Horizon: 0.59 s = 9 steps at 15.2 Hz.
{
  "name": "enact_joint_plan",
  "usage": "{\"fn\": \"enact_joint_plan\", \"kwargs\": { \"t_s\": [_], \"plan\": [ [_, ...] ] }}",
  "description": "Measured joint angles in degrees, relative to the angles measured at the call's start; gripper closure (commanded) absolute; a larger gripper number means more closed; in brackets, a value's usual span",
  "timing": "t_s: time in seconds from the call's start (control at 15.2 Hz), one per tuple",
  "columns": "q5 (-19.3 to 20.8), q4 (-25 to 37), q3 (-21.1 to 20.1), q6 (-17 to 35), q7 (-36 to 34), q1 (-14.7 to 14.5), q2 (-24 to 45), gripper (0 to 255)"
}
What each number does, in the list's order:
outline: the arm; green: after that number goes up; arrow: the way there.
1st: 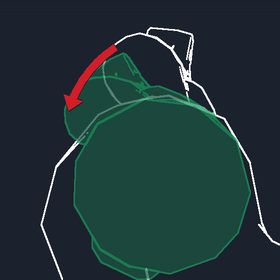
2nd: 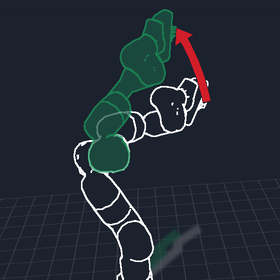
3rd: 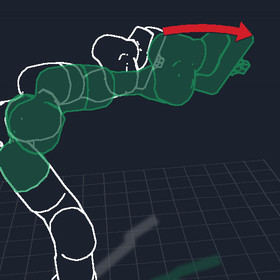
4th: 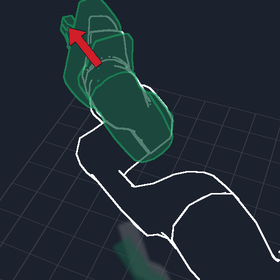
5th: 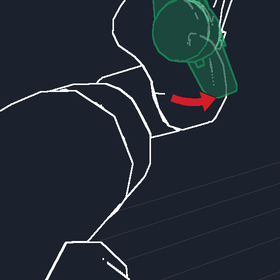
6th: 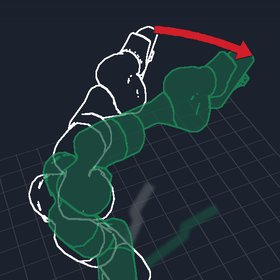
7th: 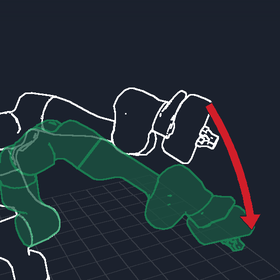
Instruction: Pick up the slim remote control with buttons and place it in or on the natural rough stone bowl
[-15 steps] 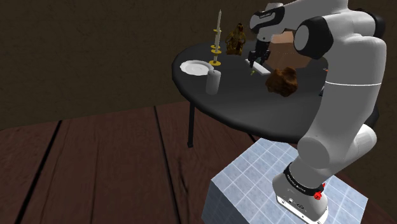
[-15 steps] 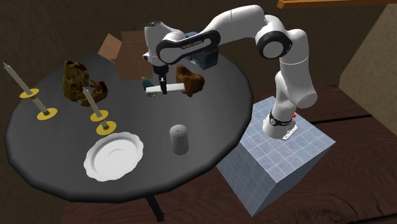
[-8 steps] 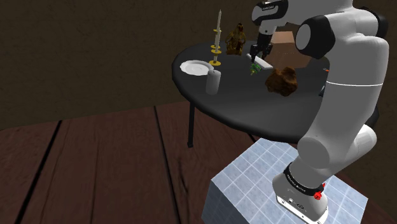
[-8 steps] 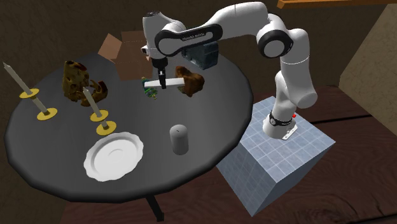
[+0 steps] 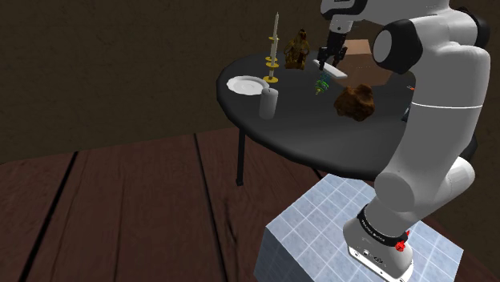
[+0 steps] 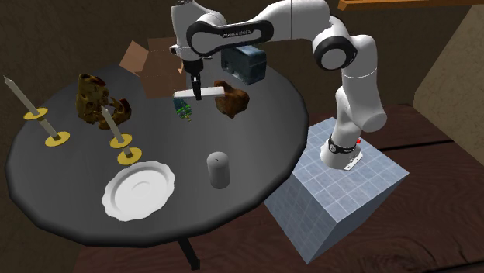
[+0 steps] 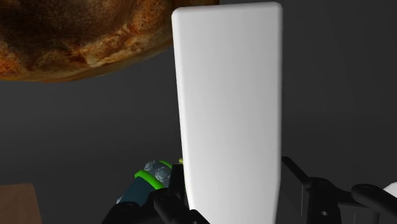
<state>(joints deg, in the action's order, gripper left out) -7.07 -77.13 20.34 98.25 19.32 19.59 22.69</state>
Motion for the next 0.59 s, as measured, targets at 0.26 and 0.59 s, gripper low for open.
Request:
{"fn": "enact_joint_plan", "kwargs": {
  "t_s": [0.26, 0.59],
  "plan": [
    [-0.15, 4.13, 0.02, -3.54, -0.08, 0.4, 0.59, 255],
    [0.95, 0.14, 0.82, -3.46, 1.3, 0.63, -3.42, 255]
  ]
}}
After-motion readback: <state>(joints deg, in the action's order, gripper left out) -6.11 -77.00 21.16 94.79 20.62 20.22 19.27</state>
